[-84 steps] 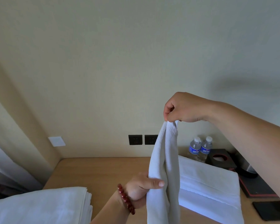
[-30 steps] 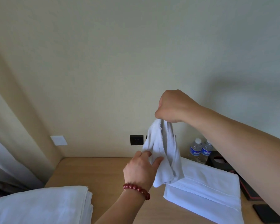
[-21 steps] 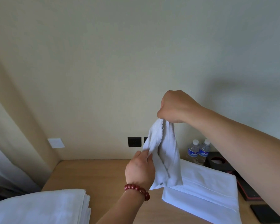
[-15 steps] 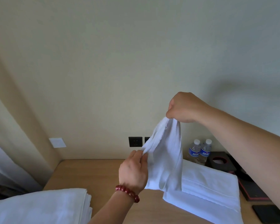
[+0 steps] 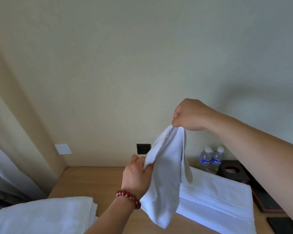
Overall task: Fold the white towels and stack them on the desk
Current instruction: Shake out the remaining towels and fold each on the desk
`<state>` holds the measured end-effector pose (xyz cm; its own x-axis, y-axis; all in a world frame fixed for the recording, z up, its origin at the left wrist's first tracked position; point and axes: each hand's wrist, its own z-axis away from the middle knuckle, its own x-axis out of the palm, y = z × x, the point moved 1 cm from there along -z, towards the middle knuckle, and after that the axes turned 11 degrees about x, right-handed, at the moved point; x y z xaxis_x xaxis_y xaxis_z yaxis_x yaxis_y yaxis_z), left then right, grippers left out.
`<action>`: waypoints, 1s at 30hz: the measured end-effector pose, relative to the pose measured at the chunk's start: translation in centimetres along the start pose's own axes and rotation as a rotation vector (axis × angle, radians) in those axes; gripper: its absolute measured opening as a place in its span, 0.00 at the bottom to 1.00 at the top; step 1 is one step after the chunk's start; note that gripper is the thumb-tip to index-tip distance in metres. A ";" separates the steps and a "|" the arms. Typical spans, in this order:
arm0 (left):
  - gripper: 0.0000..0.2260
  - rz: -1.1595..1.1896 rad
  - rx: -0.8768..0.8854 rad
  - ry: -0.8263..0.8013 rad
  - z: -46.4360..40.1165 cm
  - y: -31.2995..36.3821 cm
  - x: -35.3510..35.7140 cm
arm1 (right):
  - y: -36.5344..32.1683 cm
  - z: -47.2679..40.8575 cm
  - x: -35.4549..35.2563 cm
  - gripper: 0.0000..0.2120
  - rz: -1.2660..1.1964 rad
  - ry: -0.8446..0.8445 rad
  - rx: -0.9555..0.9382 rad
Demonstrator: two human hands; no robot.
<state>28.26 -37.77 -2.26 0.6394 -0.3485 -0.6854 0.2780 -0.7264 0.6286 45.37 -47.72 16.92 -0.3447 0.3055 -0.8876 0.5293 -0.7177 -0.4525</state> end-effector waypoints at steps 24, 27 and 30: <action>0.09 0.010 -0.053 -0.072 0.3 0.6 -0.6 | 0.7 -0.7 -0.2 0.08 -0.039 0.040 0.000; 0.06 -0.011 0.044 -0.081 1.0 -0.1 0.0 | 0.9 -1.0 -0.5 0.11 -0.053 0.068 0.017; 0.06 -0.045 0.052 -0.053 1.3 -0.7 0.3 | 1.1 -1.1 -0.8 0.11 -0.056 0.067 0.034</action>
<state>27.34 -38.18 -3.38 0.5874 -0.3447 -0.7322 0.2676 -0.7712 0.5776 47.05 -48.10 17.02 -0.3199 0.3860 -0.8652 0.4839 -0.7185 -0.4995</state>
